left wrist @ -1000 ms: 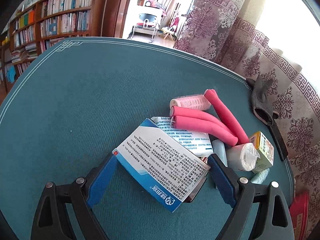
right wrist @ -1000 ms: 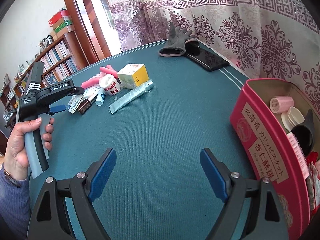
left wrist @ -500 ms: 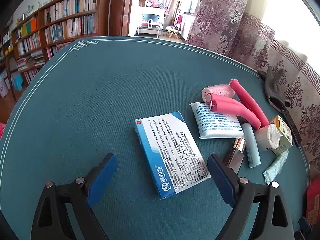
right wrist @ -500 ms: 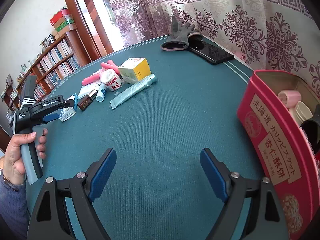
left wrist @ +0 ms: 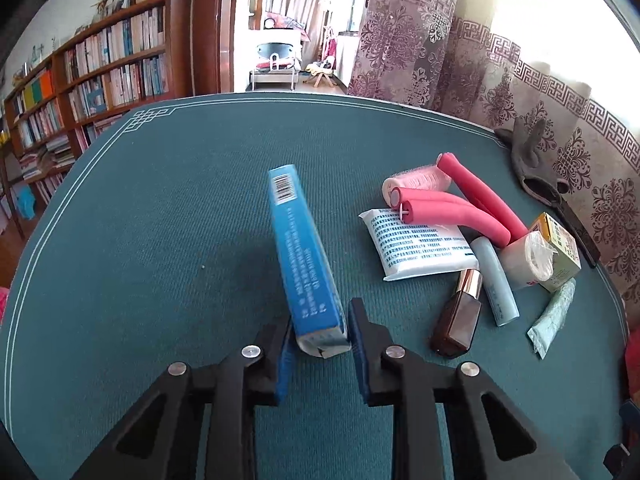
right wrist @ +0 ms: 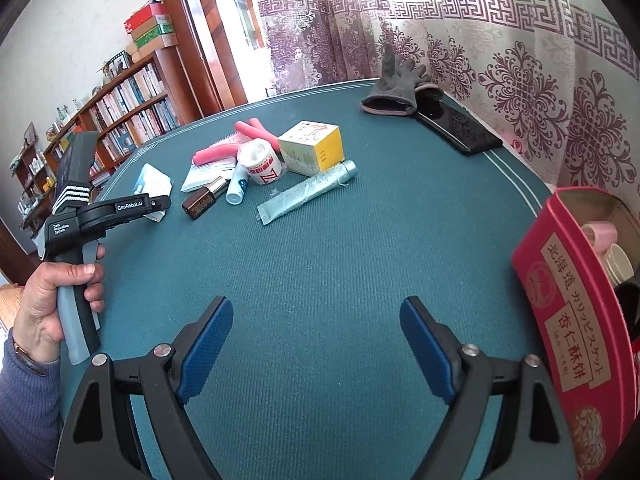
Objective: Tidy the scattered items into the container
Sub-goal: 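Grasp the brown glass bottle with the right tool while the left tool holds the box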
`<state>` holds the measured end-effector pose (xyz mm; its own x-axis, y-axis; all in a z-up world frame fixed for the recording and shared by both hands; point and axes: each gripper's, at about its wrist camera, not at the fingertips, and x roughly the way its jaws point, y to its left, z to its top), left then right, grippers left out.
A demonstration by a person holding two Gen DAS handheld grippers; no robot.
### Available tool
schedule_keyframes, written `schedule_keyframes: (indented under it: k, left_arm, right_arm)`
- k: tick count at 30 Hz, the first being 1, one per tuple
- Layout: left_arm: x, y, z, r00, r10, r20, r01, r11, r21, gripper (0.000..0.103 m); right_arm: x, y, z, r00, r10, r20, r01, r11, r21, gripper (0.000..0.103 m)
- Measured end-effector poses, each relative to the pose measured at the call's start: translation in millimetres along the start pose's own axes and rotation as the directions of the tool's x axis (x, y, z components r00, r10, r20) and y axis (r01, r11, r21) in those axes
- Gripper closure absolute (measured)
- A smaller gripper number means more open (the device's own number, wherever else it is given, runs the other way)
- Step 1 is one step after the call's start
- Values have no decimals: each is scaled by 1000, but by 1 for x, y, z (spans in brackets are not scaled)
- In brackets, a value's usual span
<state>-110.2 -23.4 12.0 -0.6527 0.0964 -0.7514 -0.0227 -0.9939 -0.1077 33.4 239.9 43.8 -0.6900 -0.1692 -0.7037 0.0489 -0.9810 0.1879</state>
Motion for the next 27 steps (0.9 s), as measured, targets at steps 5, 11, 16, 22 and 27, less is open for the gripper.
schedule_keyframes:
  k: [5,11,16,22,27]
  left_arm:
    - [-10,18,-10,1000,-14,-3,14,1000,-10,81]
    - [-22,32,-15,999,21,34,-20,999,-25,13]
    - [-18,37,-12,1000,6,24,-5,999,-40,13]
    - [-10,49,-2,998,53,24,-51,996,-79,13]
    - [-3,57,6,998,64,26,-62,994,-92,13]
  right_arm:
    - [16,29,15,999,40,4,-40,996,-77,14]
    - [32,60,20,995,101,-21,-102,987,-122,14]
    - [40,70,18,993,107,-43,-112,985,-132,14]
    - [46,75,23,994,102,-45,-108,985,-135,14]
    - [58,85,24,991,116,-61,-124,982,-143,14]
